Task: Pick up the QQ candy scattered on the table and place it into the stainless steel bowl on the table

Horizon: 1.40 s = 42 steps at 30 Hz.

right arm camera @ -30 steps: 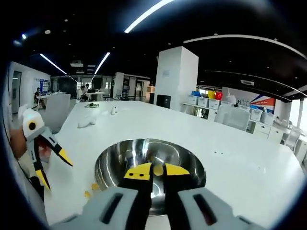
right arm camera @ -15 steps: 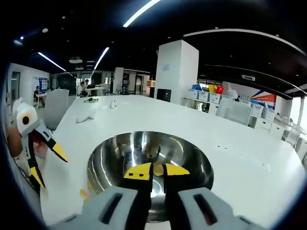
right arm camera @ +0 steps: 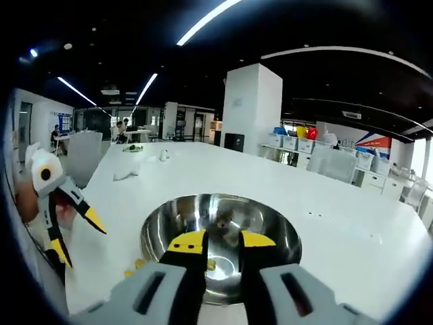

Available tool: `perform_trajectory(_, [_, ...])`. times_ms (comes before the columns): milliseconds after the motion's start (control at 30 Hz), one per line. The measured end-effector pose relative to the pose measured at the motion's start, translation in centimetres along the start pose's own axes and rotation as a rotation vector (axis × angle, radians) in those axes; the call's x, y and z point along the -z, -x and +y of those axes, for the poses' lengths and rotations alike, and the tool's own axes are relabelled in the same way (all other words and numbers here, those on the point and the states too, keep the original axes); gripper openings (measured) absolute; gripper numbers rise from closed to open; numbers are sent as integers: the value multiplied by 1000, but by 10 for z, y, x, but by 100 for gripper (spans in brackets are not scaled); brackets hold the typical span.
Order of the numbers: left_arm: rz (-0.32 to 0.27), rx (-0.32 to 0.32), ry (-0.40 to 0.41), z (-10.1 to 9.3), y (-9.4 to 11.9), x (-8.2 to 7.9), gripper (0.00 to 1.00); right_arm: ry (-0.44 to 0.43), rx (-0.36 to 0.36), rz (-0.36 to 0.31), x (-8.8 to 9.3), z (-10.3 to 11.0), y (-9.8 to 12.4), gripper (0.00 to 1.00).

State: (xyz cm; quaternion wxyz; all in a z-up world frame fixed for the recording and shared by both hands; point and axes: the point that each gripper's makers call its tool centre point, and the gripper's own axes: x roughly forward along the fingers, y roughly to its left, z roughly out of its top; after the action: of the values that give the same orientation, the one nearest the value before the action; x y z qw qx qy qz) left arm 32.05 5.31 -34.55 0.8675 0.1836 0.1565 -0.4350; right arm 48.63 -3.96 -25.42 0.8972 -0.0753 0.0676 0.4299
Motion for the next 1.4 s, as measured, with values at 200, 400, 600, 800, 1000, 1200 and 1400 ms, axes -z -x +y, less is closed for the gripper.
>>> perform_trajectory(200, [2,5,-1,-1,-2,0,60,33,-21,5,2,16,26,19])
perform_trajectory(400, [7,7,-4,0,-3,1,59,36,-54,2,5,34,45,19])
perform_trajectory(600, [-1,23,-14,-5,-4,-2,60,41,-137,8,17,61,57,20])
perform_trajectory(800, [5,15,-11,-3,-3,-1,60,37,-174,46,36,77,59,20])
perform_trajectory(1000, [11,17,-16,-4,-4,0,60,18,-200,87,60,89,52,20])
perform_trajectory(1200, [4,23,-22,-6,-6,-4,59,26,-216,134,86,96,40,20])
perform_trajectory(1400, [10,23,-22,-7,-6,-2,59,17,-239,176,101,107,32,19])
